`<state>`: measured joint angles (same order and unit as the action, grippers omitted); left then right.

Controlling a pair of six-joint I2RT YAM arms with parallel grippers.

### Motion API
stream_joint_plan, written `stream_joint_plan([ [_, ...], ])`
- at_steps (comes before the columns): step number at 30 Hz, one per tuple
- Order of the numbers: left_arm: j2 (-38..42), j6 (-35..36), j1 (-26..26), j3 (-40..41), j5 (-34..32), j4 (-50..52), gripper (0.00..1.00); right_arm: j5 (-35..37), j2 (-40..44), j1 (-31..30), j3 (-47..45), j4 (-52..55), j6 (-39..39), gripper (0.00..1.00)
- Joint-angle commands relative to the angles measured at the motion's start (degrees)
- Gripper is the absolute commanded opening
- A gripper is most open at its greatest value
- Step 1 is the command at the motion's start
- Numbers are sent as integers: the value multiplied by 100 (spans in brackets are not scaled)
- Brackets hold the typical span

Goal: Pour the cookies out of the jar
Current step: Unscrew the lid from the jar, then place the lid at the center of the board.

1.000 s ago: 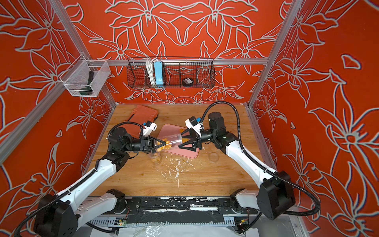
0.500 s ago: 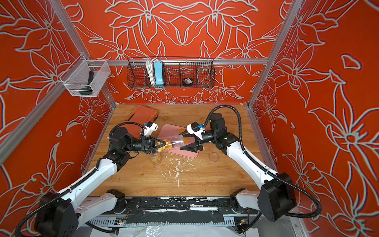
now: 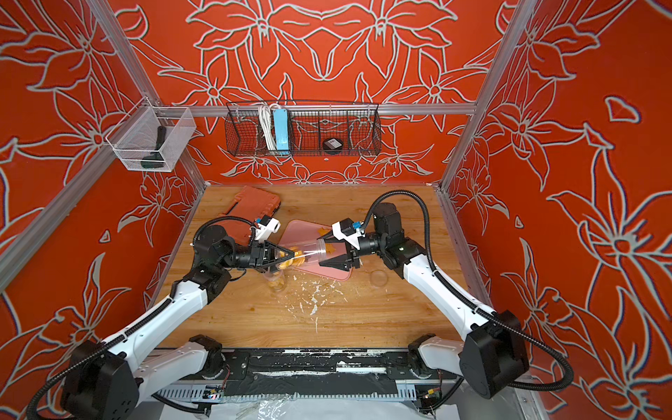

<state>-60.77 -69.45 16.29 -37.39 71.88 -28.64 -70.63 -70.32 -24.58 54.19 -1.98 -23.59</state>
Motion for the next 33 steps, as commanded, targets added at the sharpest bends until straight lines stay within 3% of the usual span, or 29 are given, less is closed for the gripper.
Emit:
stream_joint_plan([
  [1,144,-139,-128,-73,310,-146,34,473,418,286,-257,-100,-400,53],
  [5,150,-139,-130,-50,317,-150,34,937,681,295,-569,-160,-887,51],
  [11,155,-139,-127,-67,309,-151,34,1630,775,296,-389,479,-579,52],
  [20,232,-121,-170,-116,267,-178,34,3545,1192,-69,-633,2192,2776,46],
  [26,319,-16,-186,-105,222,-104,34,5066,1361,-892,-708,3786,3708,44],
  [30,364,-8,-197,-40,220,-124,34,5756,983,-948,-718,4767,4632,43],
  [33,367,-2,-206,-19,204,-133,34,5796,398,-953,-761,5053,4932,44],
])
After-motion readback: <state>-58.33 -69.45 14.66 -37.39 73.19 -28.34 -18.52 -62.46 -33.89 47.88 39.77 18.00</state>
